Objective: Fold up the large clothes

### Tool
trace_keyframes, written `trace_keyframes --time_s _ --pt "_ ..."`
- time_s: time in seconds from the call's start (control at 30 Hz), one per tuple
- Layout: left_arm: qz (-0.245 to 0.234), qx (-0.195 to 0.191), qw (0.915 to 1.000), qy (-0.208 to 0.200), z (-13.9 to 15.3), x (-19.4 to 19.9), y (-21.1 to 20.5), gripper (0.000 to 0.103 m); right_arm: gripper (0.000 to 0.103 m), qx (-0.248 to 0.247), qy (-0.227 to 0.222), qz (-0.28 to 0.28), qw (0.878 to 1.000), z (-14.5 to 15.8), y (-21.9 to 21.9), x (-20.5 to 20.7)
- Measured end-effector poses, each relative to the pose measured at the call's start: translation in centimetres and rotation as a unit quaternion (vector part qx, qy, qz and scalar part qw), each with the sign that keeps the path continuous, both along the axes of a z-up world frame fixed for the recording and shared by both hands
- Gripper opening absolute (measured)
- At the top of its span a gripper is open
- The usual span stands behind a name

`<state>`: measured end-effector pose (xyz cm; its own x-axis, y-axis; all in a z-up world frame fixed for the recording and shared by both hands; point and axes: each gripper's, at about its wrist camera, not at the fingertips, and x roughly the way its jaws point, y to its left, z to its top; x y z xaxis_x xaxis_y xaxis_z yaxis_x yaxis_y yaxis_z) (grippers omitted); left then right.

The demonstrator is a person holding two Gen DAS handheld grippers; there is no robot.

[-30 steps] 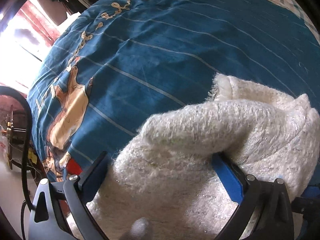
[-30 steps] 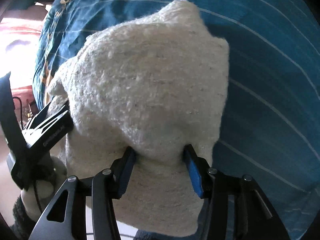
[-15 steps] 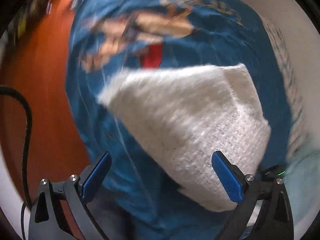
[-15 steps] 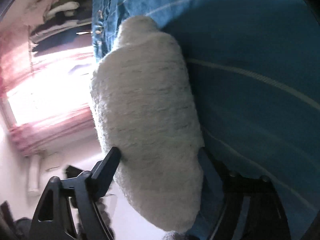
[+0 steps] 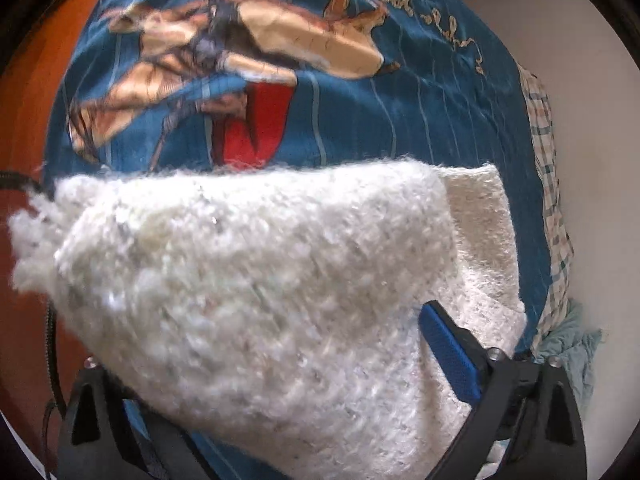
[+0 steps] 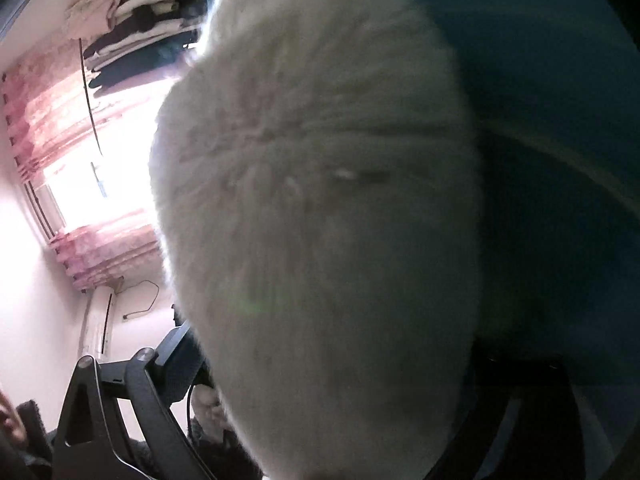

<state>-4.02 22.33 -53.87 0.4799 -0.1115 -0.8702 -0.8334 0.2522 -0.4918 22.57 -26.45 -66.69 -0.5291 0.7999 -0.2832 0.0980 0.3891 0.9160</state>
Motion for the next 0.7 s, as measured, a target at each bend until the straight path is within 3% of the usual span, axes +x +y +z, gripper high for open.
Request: trace_keyframes --time_s 0.03,0.1,0.13,0.23,0.33,0.43,0.47,0.7 --pt "-0.001 0.009 1.0000 0.003 0.2 -0.1 0.2 0.070 0.095 0.008 -0.004 0.001 1.000 -0.2 1.7 -0.1" --pt "-0.001 0.021 0.9998 0.002 0.5 -0.2 0.8 0.038 0.087 0.030 -0.018 0.002 0.999 1.3 1.9 -0.6" --pt "-0.001 0.030 0.9995 0.004 0.7 -0.1 1.2 0.034 0.085 0.036 -0.026 0.006 0.999 1.8 2.2 -0.8" --pt "-0.015 0.034 0.9993 0.010 0.7 0.1 1.7 0.033 0.087 0.022 -0.039 0.017 0.999 1.8 2.5 -1.5" --pt "-0.024 0.028 0.9992 0.015 0.1 0.8 2.0 0.034 0.087 -0.004 -0.009 -0.018 1.000 -0.3 2.0 -1.6" --pt "-0.029 0.053 0.9981 0.014 1.5 1.5 1.8 0.027 0.079 0.014 -0.018 -0.042 0.999 0.6 1.5 -2.2" --pt "-0.032 0.058 0.9978 0.010 2.1 1.7 1.7 0.015 0.078 0.021 -0.020 -0.050 0.998 1.1 1.2 -2.5" --pt "-0.065 0.099 0.9929 -0.010 9.0 3.5 1.5 0.012 0.076 0.105 -0.002 -0.075 0.992 4.9 0.4 -2.7"
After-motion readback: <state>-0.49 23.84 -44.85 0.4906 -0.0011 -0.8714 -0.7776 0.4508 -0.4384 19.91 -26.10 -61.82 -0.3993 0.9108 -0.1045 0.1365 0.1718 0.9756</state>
